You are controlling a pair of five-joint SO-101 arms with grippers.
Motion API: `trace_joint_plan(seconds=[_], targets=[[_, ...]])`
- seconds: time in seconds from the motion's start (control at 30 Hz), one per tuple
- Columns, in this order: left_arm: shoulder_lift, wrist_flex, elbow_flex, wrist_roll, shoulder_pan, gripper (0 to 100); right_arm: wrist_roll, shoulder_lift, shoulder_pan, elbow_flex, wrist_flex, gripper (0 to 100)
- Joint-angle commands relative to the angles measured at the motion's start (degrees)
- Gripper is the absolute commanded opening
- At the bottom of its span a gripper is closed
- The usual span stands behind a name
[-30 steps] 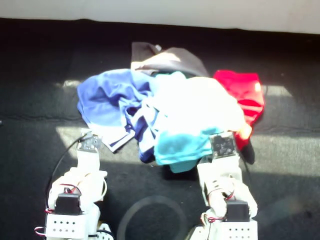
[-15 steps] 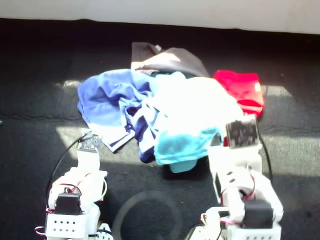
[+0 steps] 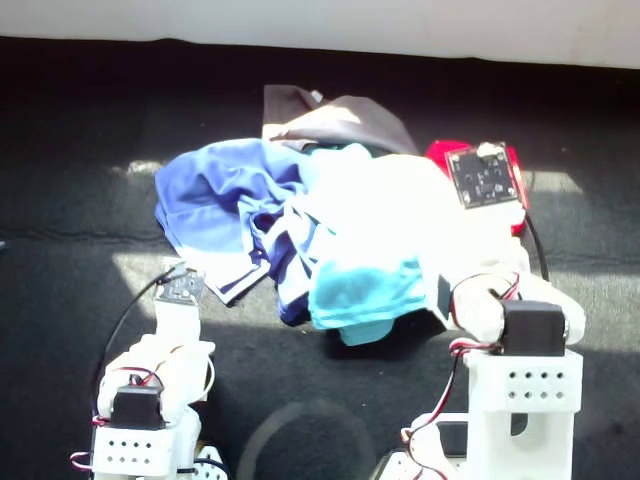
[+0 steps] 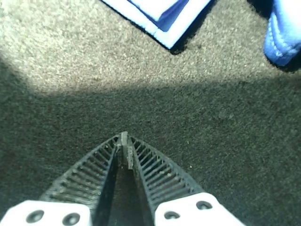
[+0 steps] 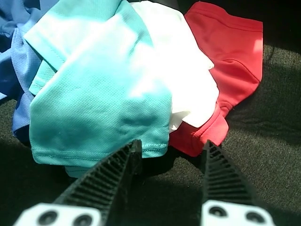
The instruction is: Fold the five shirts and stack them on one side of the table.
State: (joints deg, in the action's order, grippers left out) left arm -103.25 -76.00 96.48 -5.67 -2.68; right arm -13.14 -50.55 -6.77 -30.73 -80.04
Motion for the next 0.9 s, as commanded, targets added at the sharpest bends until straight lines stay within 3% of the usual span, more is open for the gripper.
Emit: trace_joint_plan(seconds=[0.0, 0.07, 0.17, 0.3, 0.37, 0.43, 0.53, 0.67, 0.77, 0.87], targets=[[-0.2, -0.4, 0.7, -0.3, 3.5, 1, -0.4, 0.3, -0.3, 2.3, -0.4, 21.7], [-0.3, 2.9, 0.7, -0.4, 3.9, 1, -0.4, 0.3, -0.3, 1.7, -0.4, 21.7], [-0.3, 6.5, 0.5, -1.9, -1.1, 1, -0.4, 0.3, -0.3, -0.4, -0.3, 21.7], [-0.3, 9.8, -2.2, -23.8, -2.3, 1, -0.4, 0.3, -0.2, -3.4, -0.4, 21.7], [-0.3, 10.1, -3.6, -28.1, -1.9, 1, -0.4, 0.2, -0.2, -4.4, -0.4, 21.7], [-0.2, 9.9, -5.9, -27.0, -2.0, 1, -0.4, 0.0, -0.2, -4.7, -0.5, 21.7], [-0.1, 10.5, -9.2, -19.8, -3.6, 1, -0.4, -0.1, 0.8, -4.2, -0.6, 21.7], [2.5, 18.6, -17.6, -12.2, -9.6, 13, -0.4, -0.2, 5.4, -4.0, -0.5, 21.7], [14.3, 23.5, -26.9, -11.0, -11.3, 15, -0.3, -0.2, 9.3, -4.0, -0.5, 21.7], [35.0, 23.4, -41.6, -9.5, -11.2, 14, -0.3, -0.2, 13.1, -2.9, -0.5, 21.7]])
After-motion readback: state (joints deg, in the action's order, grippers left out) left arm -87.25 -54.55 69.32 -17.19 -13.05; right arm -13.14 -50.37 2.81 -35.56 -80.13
